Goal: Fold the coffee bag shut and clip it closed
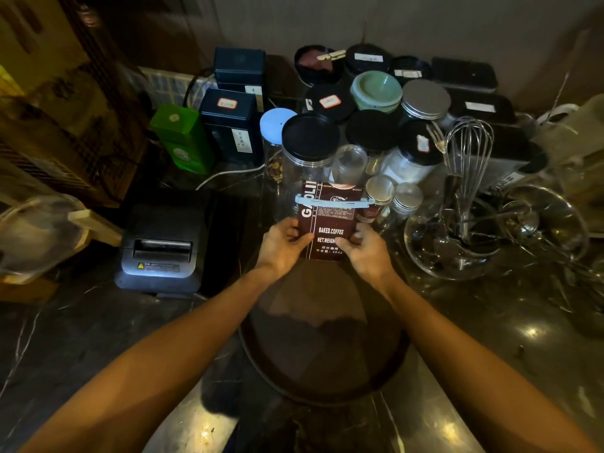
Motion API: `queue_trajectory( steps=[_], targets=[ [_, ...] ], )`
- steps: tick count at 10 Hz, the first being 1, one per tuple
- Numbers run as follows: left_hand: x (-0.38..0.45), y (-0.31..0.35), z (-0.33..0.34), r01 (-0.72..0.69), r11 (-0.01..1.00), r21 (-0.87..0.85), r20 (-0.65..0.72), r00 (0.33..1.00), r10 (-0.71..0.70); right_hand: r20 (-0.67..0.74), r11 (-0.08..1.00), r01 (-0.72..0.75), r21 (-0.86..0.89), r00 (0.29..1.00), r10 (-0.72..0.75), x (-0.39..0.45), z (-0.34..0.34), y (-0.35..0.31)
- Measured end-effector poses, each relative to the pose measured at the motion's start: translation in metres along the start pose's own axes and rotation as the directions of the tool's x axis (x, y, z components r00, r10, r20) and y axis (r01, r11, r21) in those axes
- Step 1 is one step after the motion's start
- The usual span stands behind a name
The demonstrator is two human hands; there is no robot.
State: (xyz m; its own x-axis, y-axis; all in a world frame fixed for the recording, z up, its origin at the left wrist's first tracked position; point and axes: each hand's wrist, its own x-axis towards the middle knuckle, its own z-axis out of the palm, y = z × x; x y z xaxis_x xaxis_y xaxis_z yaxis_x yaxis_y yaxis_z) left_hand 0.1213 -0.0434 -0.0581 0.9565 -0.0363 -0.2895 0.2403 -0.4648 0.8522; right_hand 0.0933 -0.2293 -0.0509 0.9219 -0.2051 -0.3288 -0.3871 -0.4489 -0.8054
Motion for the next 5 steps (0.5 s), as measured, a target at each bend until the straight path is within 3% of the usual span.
queue_trajectory(
  steps=[1, 2, 5],
  targets=[
    [-0.001, 0.0, 0.001, -0.002, 1.0, 0.017, -0.008, 1.0, 0.002, 0.022, 0.996, 0.007, -0.094, 1.0, -0.005, -0.004, -0.001, 0.002],
    [-0.009, 0.002, 0.0, -0.029, 0.997, 0.066, 0.002, 1.0, 0.029, 0.037, 0.952, 0.032, -0.303, 0.999, -0.022, -0.009, -0.001, 0.005],
    [-0.051, -0.031, 0.008, -0.125, 0.905, 0.407, 0.158, 0.985, 0.065, 0.136, 0.743, 0.11, -0.66, 0.99, -0.025, -0.052, 0.009, 0.026]
  ],
)
